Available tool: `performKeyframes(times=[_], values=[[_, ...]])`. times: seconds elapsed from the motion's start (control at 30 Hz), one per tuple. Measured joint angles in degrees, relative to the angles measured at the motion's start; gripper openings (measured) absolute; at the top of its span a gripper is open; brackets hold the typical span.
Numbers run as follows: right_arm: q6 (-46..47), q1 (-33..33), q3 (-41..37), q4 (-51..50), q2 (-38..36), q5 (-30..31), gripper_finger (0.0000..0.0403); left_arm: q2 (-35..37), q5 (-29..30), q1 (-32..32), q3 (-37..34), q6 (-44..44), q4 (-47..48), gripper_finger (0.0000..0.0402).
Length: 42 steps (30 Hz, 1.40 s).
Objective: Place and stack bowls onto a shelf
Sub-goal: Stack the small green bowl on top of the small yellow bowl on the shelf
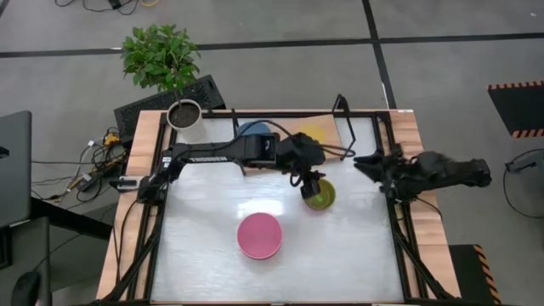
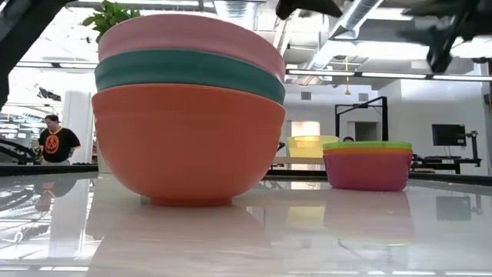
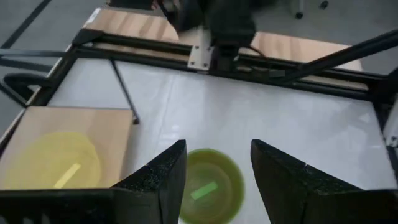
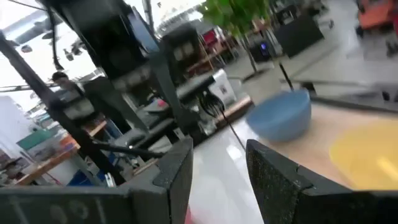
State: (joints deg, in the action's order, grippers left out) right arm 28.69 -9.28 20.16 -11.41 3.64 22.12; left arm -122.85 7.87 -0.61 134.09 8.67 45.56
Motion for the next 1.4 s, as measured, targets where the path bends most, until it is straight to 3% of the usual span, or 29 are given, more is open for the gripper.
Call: performKeyframes(times=[0.27,0.5,0.8,1.07,1.4], values=[[-6.1,0.0,20.2,-20.9,0.0,-1.1,0.0175,0.1,0.5,-0.3,-6.8,3.7,-9.7,0.0165],[-8.3,0.0,29.6,-31.9,0.0,-2.6,0.0175,0.1,0.4,-1.1,-15.5,6.9,-20.6,0.0164],[-6.1,0.0,28.8,-36.6,-1.2,-4.7,0.0175,0.0,3.8,-2.5,-25.7,11.3,-30.2,0.0164],[-4.7,0.0,26.8,-36.0,-1.6,-4.4,0.0175,0.0,13.8,-3.1,-31.9,10.0,-32.4,0.0164],[-4.5,0.0,26.7,-36.2,-1.6,-4.1,0.0175,0.0,16.7,-3.1,-39.5,12.0,-35.0,0.0164]])
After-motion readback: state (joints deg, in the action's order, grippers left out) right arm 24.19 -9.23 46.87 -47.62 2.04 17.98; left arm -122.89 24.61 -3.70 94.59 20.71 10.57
